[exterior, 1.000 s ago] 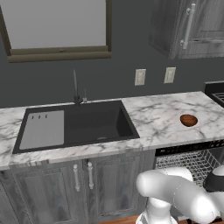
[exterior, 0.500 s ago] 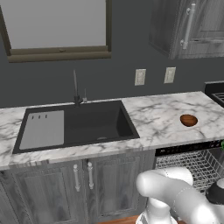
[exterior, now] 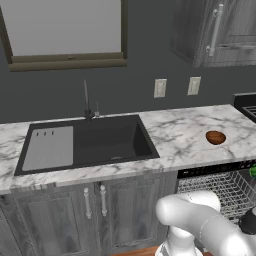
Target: Pick up the cup and bowl from the counter, place them in the dishwasher, and close the dishwasher door.
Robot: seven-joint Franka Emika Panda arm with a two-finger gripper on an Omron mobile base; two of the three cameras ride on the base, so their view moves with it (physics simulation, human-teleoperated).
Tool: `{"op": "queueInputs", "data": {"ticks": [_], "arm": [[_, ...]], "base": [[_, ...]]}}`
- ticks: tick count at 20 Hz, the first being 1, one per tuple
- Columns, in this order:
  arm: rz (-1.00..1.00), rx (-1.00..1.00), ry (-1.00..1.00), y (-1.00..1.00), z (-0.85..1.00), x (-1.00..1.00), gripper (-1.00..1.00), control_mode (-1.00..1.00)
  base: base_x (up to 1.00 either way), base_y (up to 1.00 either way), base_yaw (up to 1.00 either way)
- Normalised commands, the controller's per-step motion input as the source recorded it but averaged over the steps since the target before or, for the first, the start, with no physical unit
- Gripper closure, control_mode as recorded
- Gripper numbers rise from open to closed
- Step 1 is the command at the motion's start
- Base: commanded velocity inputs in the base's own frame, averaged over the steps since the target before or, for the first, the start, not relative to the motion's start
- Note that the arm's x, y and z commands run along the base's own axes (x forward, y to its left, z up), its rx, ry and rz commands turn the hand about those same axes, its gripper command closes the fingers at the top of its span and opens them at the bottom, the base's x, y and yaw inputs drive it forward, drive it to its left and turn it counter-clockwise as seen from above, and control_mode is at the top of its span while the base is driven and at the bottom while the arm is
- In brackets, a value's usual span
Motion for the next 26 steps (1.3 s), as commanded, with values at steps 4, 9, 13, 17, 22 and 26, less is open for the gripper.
{"op": "queueInputs", "data": {"ticks": [4, 9, 13, 17, 22, 26], "arm": [[0.0, 0.13, 0.05, 0.0, -0.32, -0.05, 1.0, -1.0], [0.0, 0.08, 0.06, 0.0, -0.34, 0.0, 1.0, -1.0], [0.0, 0.01, 0.08, 0.0, -0.4, 0.13, 1.0, -1.0], [0.0, 0.0, 0.08, 0.0, -0.37, 0.17, 1.0, -1.0], [0.0, 0.0, 0.1, 0.0, -0.46, 0.2, 1.0, -1.0], [0.0, 0.0, 0.08, 0.0, -0.49, 0.09, 1.0, -1.0]], "base": [[0.0, 0.0, 0.0], [0.0, 0.0, 0.0], [0.0, 0.0, 0.0], [0.0, 0.0, 0.0], [0.0, 0.0, 0.0], [0.0, 0.0, 0.0]]}}
